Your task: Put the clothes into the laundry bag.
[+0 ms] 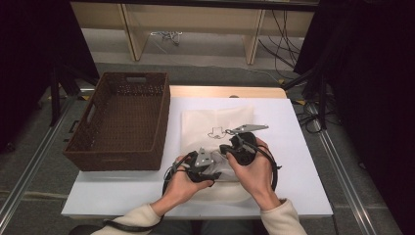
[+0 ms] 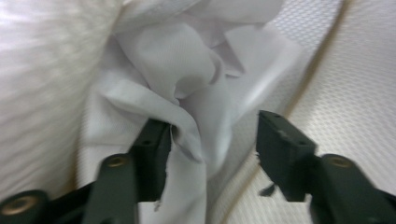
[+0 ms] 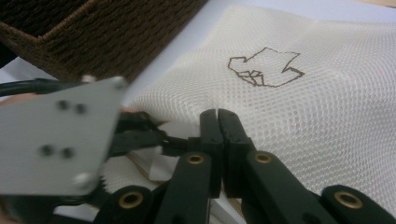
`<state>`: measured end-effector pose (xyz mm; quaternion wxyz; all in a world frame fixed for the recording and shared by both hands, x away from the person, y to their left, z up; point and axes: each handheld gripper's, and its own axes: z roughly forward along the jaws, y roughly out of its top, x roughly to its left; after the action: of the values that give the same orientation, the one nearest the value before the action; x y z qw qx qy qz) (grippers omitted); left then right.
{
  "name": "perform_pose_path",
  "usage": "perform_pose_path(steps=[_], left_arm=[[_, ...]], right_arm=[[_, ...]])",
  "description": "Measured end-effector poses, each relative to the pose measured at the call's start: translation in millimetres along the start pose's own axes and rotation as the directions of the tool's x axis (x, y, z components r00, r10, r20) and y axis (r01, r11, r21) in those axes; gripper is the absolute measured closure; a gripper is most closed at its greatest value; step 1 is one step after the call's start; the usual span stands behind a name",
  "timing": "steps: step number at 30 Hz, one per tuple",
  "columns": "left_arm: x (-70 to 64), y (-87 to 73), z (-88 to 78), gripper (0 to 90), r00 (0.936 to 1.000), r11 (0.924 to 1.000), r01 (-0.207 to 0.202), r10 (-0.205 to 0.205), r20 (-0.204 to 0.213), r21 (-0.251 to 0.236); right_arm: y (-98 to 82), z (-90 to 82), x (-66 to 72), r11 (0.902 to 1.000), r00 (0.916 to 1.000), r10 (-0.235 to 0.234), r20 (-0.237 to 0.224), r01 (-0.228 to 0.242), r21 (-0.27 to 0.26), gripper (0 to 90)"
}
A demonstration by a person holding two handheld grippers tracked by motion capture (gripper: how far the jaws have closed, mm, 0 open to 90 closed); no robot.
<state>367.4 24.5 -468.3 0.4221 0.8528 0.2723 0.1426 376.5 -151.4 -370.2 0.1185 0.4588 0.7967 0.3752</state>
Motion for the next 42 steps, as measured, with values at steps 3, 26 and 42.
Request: perform_pose_path(steps=[3,26,42], left_arm=[[-2.4,-3.3,-14.1,40.0,1.0000,1.0000,-0.003,0.003,-0.004,-0.003],[5.1,-2.7,19.5,85.4,0.9979,0.9938,-0.036,0.041,-0.050,0.105],[9.6,12.5,35.4,84.8,0.9909,0.9949,0.092,-0.096,-0.095,-0.042]], right_arm=[[0.1,-2.1,-0.6,0.9999,0.9999,0.011,0.001,-0.011,0.001,90.0],[0.1,2.4,0.2,0.9996,0.9996,-0.028,0.002,0.028,0.002,90.0],[-0.5,0.9,3.8,1.0000,0.9999,-0.004,-0.009,0.004,-0.004,90.0]])
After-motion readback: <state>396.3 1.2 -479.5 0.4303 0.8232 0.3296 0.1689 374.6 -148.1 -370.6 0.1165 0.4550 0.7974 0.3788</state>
